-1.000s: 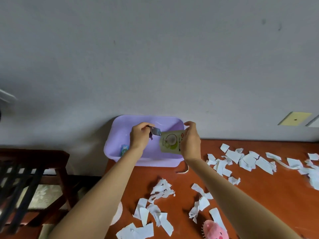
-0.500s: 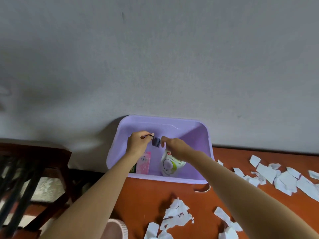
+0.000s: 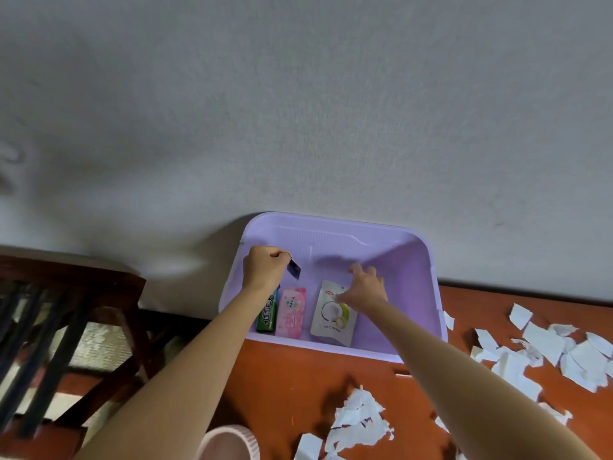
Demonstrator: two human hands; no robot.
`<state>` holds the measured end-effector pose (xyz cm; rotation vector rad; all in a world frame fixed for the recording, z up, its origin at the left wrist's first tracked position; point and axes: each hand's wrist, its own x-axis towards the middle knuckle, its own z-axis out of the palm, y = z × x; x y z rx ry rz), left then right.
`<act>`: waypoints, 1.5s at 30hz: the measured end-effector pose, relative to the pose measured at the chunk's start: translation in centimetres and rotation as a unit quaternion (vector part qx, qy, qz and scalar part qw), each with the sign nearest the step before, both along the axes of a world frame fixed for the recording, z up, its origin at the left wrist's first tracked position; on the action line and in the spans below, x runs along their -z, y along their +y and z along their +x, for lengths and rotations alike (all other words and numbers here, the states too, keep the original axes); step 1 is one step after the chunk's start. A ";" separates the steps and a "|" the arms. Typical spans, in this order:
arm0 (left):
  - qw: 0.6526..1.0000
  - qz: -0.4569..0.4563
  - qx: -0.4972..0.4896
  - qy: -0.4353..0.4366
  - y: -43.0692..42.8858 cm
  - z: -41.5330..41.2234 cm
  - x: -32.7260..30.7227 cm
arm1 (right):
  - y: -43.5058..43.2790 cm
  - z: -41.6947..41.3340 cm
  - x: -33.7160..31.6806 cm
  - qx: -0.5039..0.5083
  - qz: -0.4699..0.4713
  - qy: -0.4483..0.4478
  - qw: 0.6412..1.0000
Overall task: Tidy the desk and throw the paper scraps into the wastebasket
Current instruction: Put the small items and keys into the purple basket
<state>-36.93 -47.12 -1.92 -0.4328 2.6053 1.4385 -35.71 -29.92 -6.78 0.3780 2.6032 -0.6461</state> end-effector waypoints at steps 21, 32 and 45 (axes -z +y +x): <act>0.994 -0.066 0.084 0.015 -0.4 -3.4 -0.9 | -3.8 -0.7 -2.6 -0.031 -0.221 0.148 0.964; 0.987 0.017 0.121 -0.109 -0.4 -5.5 -0.7 | -6.0 -2.9 -0.3 0.011 -0.375 0.060 0.925; 0.951 -0.229 0.200 -0.053 -1.6 -5.5 1.3 | -8.2 -4.8 1.0 0.359 -0.540 -0.050 0.760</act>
